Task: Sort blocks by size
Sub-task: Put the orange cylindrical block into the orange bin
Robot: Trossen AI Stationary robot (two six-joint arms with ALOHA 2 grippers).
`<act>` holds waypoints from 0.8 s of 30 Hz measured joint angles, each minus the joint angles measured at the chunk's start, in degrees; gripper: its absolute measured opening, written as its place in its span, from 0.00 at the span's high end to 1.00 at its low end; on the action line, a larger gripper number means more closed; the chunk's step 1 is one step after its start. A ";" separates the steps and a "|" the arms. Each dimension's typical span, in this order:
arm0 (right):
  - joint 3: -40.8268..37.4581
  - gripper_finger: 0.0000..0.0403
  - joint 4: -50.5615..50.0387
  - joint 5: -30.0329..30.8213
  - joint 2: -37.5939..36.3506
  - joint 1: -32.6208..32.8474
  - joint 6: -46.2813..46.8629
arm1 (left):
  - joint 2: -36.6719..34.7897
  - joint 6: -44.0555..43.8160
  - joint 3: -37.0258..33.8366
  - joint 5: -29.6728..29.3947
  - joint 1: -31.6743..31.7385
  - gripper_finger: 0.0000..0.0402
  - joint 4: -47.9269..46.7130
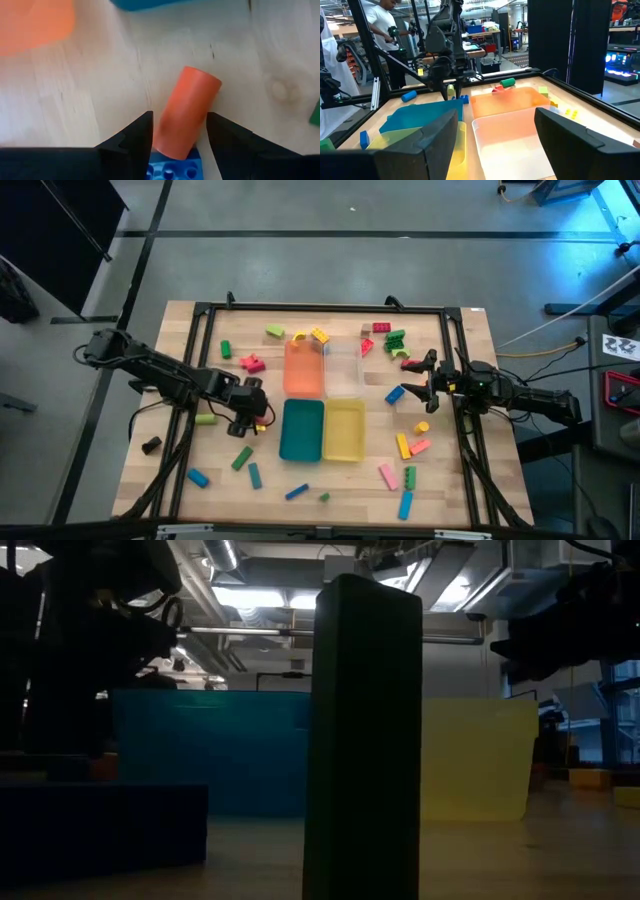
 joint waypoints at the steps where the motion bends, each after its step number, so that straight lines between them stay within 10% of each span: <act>1: 0.00 0.34 0.00 0.00 0.00 0.00 0.00 | 0.00 1.11 0.00 0.01 0.00 0.58 0.04; 24: 0.00 0.34 0.03 -0.13 0.00 0.01 0.00 | 6.27 2.87 0.01 -0.04 0.09 0.71 3.87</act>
